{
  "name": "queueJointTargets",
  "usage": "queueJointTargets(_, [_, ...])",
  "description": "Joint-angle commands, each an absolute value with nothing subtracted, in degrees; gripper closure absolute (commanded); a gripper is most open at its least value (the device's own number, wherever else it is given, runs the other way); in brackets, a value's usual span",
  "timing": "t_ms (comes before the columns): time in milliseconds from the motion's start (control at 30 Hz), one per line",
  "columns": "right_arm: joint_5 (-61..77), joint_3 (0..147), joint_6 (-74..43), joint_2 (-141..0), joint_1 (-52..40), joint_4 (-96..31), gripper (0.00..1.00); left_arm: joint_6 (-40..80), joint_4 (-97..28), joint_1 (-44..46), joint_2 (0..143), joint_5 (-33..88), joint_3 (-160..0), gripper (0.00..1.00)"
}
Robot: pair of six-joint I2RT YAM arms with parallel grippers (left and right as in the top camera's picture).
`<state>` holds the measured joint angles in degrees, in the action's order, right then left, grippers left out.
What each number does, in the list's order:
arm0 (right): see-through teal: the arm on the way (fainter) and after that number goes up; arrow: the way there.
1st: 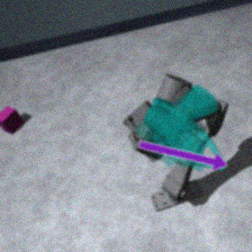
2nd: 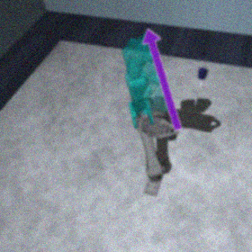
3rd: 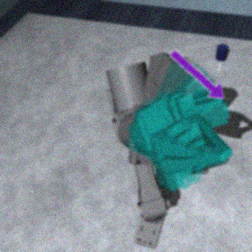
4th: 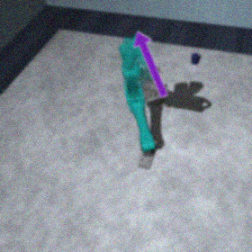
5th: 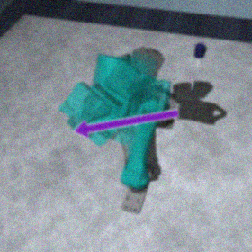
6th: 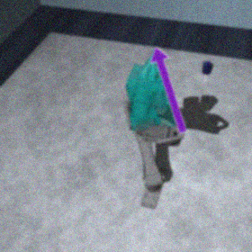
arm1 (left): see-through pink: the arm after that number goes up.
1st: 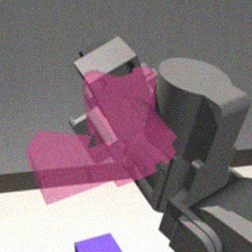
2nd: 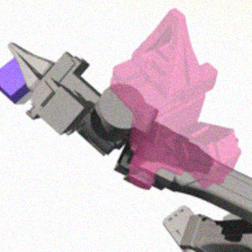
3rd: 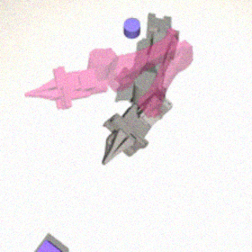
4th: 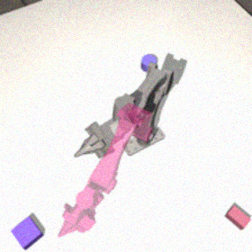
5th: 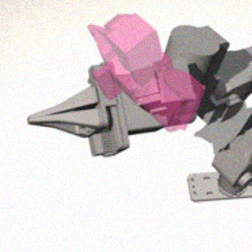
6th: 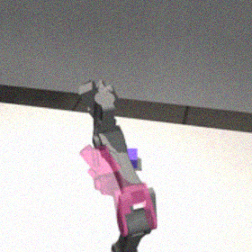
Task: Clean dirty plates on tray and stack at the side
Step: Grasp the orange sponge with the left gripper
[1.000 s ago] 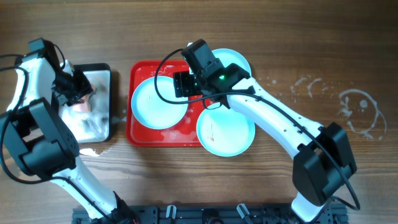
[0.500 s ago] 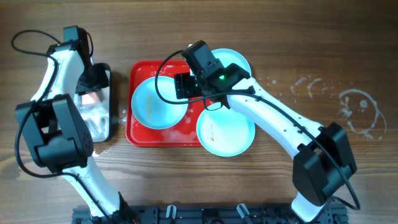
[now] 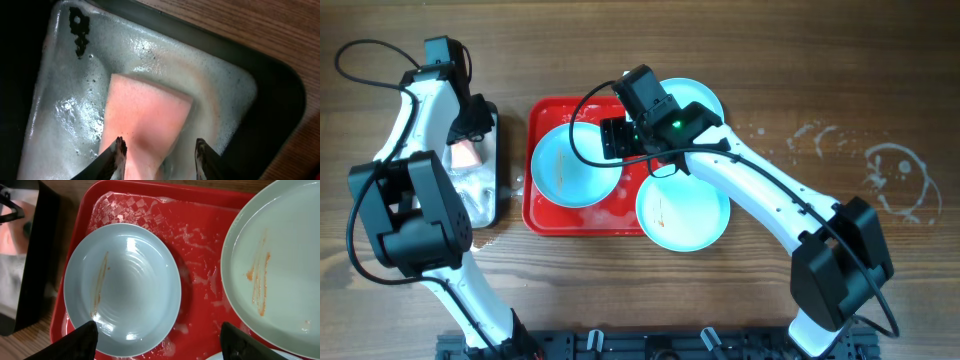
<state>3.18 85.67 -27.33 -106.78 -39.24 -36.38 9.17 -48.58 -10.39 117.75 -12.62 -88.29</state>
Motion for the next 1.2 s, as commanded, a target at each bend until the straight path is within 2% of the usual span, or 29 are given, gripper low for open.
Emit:
queueJointTargets(0, [3.49, 86.52, -27.03, -107.48, -39.38, -36.51, 0.21, 9.91, -47.92, -9.96, 117.36, -14.04, -86.35, 0.59])
queueJointTargets(200, [3.49, 86.52, -27.03, -107.48, -39.38, -36.53, 0.21, 11.42, -45.36, -9.56, 117.4, -14.87, -81.67, 0.6])
queueJointTargets(233, [3.49, 86.52, -27.03, -107.48, -39.38, -36.53, 0.21, 11.42, -45.12, -9.58, 117.4, -14.87, -81.14, 0.64])
queueJointTargets(267, [3.49, 86.52, -27.03, -107.48, -39.38, -36.53, 0.21, 11.42, -44.91, -9.58, 117.4, -14.85, -80.88, 0.68])
queueJointTargets(333, [3.49, 86.52, -27.03, -107.48, -39.38, -36.49, 0.21, 12.4, -44.71, -9.58, 117.4, -14.87, -80.88, 0.87])
queueJointTargets(367, [3.49, 86.52, -27.03, -107.48, -39.38, -36.49, 0.21, 12.51, -44.49, -9.58, 117.4, -14.81, -80.88, 0.94])
queueJointTargets(567, [3.51, 86.52, -27.16, -107.48, -39.38, -36.49, 0.21, 12.53, -42.96, -9.58, 117.45, -12.8, -78.85, 0.87])
queueJointTargets(600, [3.51, 86.52, -27.14, -107.48, -39.38, -36.49, 0.21, 12.56, -42.35, -9.58, 117.47, -12.67, -77.95, 0.89])
queueJointTargets(633, [3.51, 86.5, -27.18, -107.48, -39.38, -36.49, 0.21, 12.58, -41.87, -9.58, 117.45, -12.62, -77.08, 0.96])
queueJointTargets(800, [3.77, 86.5, -27.18, -107.48, -39.38, -36.51, 0.21, 12.69, -42.76, -9.63, 117.27, -10.68, -77.36, 0.96])
queueJointTargets(1000, [5.21, 84.88, -31.81, -107.53, -39.35, -35.16, 0.22, 11.44, -52.95, -11.99, 110.04, 2.48, -82.61, 0.96])
queueJointTargets(1167, [6.11, 84.73, -32.45, -108.75, -39.35, -35.16, 0.28, 9.13, -56.25, -15.81, 100.77, 13.08, -82.96, 0.96])
